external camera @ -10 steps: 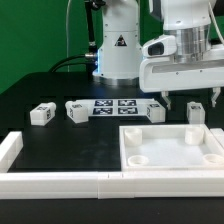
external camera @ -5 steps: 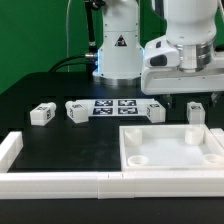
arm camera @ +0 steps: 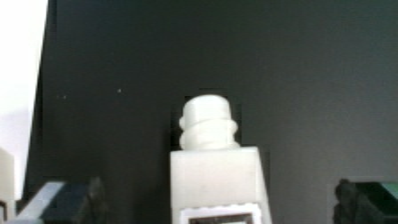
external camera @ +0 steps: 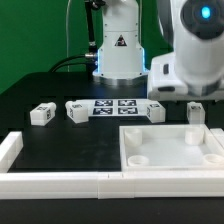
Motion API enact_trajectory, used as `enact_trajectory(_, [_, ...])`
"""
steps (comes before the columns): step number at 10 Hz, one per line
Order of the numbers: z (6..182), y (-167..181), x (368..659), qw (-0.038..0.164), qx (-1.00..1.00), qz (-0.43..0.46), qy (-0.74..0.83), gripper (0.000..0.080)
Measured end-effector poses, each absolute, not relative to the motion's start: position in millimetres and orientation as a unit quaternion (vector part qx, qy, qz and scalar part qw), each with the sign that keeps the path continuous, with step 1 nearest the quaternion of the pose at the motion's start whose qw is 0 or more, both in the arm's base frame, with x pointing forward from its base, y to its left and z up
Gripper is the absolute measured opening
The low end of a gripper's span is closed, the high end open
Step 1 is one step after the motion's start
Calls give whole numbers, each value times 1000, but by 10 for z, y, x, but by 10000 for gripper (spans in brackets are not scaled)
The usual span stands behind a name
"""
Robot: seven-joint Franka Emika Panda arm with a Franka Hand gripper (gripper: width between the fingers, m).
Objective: Assemble one leg
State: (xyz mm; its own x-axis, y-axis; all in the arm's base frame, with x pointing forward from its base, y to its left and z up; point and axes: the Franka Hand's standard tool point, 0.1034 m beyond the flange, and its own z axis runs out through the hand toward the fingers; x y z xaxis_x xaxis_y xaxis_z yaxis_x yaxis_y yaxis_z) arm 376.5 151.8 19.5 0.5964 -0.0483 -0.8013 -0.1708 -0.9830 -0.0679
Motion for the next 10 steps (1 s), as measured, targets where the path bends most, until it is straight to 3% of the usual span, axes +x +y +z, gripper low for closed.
enact_trajectory(7, [79,1539,3766,70,-887,453,62,621])
enact_trajectory(9, [79,1538,3765,70,-886,453,62,284])
enact_trajectory(10, [79,1538,3765,70,-887,453,62,284])
